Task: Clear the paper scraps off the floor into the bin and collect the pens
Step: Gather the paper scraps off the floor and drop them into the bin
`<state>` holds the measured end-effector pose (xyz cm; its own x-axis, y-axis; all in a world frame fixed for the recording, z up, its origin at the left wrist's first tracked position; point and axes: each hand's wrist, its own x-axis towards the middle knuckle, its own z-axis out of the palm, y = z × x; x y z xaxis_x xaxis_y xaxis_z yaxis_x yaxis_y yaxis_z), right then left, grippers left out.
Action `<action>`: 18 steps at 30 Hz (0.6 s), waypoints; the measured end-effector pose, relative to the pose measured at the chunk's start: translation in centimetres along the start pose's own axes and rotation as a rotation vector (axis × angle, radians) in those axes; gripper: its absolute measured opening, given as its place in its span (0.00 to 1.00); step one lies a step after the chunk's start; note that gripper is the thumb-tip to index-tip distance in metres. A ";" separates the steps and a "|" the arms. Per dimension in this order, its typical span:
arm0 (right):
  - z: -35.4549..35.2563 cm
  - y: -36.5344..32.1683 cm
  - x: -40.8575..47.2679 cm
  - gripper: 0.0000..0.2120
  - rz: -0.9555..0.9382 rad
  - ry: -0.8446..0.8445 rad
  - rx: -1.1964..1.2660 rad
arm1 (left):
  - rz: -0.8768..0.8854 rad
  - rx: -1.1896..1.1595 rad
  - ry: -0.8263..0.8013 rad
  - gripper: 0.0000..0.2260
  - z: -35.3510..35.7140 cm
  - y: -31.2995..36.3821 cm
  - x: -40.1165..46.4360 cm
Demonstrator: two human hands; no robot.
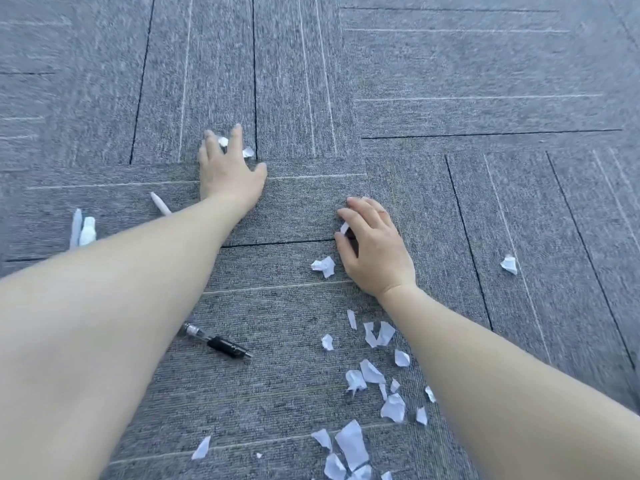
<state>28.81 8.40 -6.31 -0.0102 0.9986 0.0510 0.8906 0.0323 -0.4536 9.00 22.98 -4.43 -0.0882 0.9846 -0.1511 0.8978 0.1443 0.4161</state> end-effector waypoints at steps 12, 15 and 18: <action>0.2 0.4 0.4 0.17 -0.017 0.018 0.017 | 0.410 -0.114 0.205 0.09 2.1 0.7 -3.8; 0.1 0.7 0.3 0.17 -0.006 0.027 0.060 | 0.652 -0.167 0.041 0.09 2.9 1.1 -8.4; -0.6 1.1 -0.3 0.17 -0.018 -0.002 0.109 | 0.727 -0.235 -0.026 0.09 3.8 0.6 -12.7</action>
<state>30.06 8.08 -6.27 -0.0269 0.9980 0.0581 0.8353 0.0543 -0.5471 12.33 10.15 -5.64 0.5021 0.8379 0.2140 0.6106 -0.5187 0.5984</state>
